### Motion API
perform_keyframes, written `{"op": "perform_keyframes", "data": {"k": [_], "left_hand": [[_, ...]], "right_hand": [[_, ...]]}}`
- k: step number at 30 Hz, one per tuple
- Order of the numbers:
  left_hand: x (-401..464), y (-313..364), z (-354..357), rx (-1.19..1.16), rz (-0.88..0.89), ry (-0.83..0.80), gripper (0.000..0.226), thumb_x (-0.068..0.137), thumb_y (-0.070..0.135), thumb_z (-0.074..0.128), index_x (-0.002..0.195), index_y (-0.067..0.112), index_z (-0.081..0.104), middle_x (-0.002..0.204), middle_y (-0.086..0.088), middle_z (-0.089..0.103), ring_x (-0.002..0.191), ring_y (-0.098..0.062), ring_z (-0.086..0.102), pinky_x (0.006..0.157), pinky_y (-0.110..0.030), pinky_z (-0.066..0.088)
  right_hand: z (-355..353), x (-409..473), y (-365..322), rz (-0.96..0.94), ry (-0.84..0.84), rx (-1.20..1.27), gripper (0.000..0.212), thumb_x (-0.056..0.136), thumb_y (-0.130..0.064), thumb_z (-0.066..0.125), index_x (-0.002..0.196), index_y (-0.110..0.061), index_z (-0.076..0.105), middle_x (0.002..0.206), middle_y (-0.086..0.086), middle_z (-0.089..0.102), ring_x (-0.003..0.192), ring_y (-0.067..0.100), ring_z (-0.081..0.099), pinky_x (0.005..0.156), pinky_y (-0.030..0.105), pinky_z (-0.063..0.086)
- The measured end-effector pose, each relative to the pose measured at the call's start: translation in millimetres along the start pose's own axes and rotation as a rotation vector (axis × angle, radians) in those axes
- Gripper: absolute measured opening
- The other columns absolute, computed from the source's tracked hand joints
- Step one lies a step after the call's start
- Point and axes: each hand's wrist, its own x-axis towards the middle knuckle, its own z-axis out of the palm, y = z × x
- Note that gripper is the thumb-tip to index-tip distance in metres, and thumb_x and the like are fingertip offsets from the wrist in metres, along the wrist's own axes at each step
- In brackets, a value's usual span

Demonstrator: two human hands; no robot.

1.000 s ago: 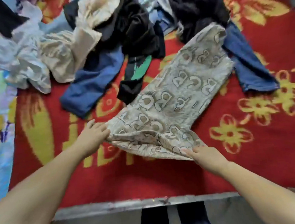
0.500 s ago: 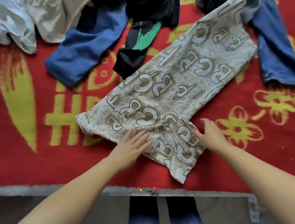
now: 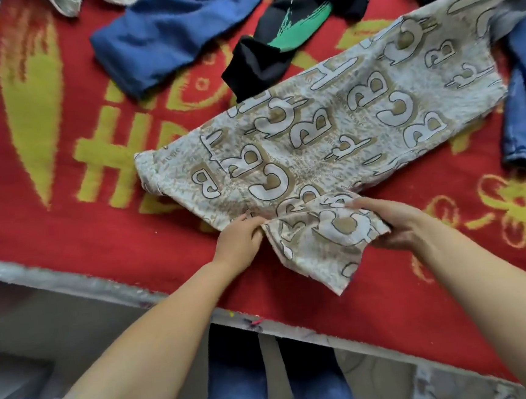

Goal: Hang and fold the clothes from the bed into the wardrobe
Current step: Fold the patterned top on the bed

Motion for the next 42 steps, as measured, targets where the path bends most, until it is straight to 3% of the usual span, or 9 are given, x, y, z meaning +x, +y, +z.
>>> {"op": "perform_keyframes", "data": {"k": [7, 14, 18, 23, 28, 31, 35, 39, 42], "left_hand": [[16.6, -5.3, -11.1, -0.707, -0.637, 0.064, 0.034, 0.098, 0.028, 0.048, 0.068, 0.014, 0.053, 0.072, -0.005, 0.049, 0.074, -0.017, 0.045, 0.063, -0.030, 0.032], [23.7, -5.0, -39.6, -0.411, -0.508, 0.223, 0.008, 0.094, 0.019, 0.052, 0.087, 0.015, 0.054, 0.080, 0.002, 0.058, 0.078, -0.020, 0.057, 0.068, -0.031, 0.043], [53.9, -25.2, -90.2, -0.068, -0.179, 0.420, 0.029, 0.091, 0.013, 0.052, 0.120, 0.012, 0.052, 0.111, 0.000, 0.053, 0.106, -0.019, 0.051, 0.086, -0.034, 0.044], [108.2, -59.7, -130.6, 0.447, -0.203, -0.097, 0.077, 0.086, 0.033, 0.064, 0.150, 0.019, 0.022, 0.149, -0.006, 0.035, 0.137, -0.027, 0.032, 0.116, -0.049, 0.019], [131.1, -67.0, -169.8, 0.221, -0.222, -0.506, 0.020, 0.082, 0.025, 0.070, 0.093, 0.033, 0.057, 0.094, 0.010, 0.067, 0.086, -0.014, 0.063, 0.063, -0.021, 0.047], [142.1, -43.8, -203.0, 0.108, -0.255, -0.674, 0.025, 0.080, 0.027, 0.074, 0.101, 0.027, 0.060, 0.090, 0.010, 0.067, 0.077, -0.008, 0.063, 0.066, -0.019, 0.048], [167.8, 17.0, -212.5, 0.010, -0.213, -0.743, 0.047, 0.085, 0.031, 0.068, 0.129, 0.037, 0.053, 0.117, 0.019, 0.058, 0.097, 0.003, 0.062, 0.073, -0.012, 0.047], [188.5, 96.4, -172.9, -0.596, -0.424, -0.578, 0.027, 0.095, 0.004, 0.044, 0.083, 0.008, 0.069, 0.073, -0.003, 0.071, 0.054, -0.007, 0.068, 0.046, -0.018, 0.052], [203.0, 123.2, -130.1, -0.686, -0.511, -0.423, 0.016, 0.101, 0.017, 0.040, 0.096, 0.006, 0.051, 0.091, -0.013, 0.065, 0.067, -0.024, 0.070, 0.058, -0.033, 0.058]], "right_hand": [[67.0, 25.3, -35.9, -0.430, -0.046, 0.450, 0.020, 0.101, -0.018, 0.043, 0.118, -0.013, 0.051, 0.133, 0.018, 0.052, 0.122, 0.029, 0.054, 0.094, 0.045, 0.049], [88.7, 56.4, 23.9, -0.876, 0.217, -1.703, 0.079, 0.089, -0.022, 0.054, 0.154, -0.023, 0.009, 0.161, 0.008, 0.005, 0.148, 0.025, 0.005, 0.117, 0.044, 0.006], [116.2, 85.2, 58.7, -0.807, 0.242, -2.041, 0.093, 0.086, -0.014, 0.051, 0.151, -0.025, -0.015, 0.158, 0.013, -0.020, 0.145, 0.030, -0.022, 0.111, 0.062, -0.009], [130.4, 108.3, 66.0, -0.733, 0.335, -1.921, 0.105, 0.079, 0.012, 0.045, 0.149, -0.032, -0.020, 0.146, 0.013, -0.040, 0.135, 0.031, -0.037, 0.109, 0.065, -0.011], [117.0, 88.1, 64.4, -0.758, 0.165, -1.663, 0.109, 0.067, 0.023, 0.034, 0.153, -0.033, -0.002, 0.160, 0.005, -0.011, 0.141, 0.016, -0.027, 0.110, 0.034, -0.024], [114.1, 65.5, 83.2, -0.678, -0.016, -1.328, 0.110, 0.068, 0.020, 0.035, 0.149, -0.046, 0.000, 0.159, -0.009, 0.002, 0.137, 0.006, -0.021, 0.117, 0.027, -0.009], [112.8, 41.1, 96.2, -0.785, 0.103, -0.574, 0.072, 0.076, 0.003, 0.053, 0.132, -0.042, 0.046, 0.116, -0.025, 0.064, 0.108, -0.008, 0.058, 0.092, 0.013, 0.043], [77.2, 38.9, 81.4, -0.813, 0.559, 0.011, 0.029, 0.086, -0.007, 0.068, 0.110, -0.022, 0.061, 0.107, -0.007, 0.070, 0.097, 0.002, 0.064, 0.086, 0.026, 0.050], [49.1, 50.9, 68.6, -0.676, 0.780, 0.144, 0.011, 0.090, -0.011, 0.062, 0.100, -0.017, 0.060, 0.101, 0.007, 0.070, 0.083, 0.008, 0.063, 0.076, 0.031, 0.053]]}}
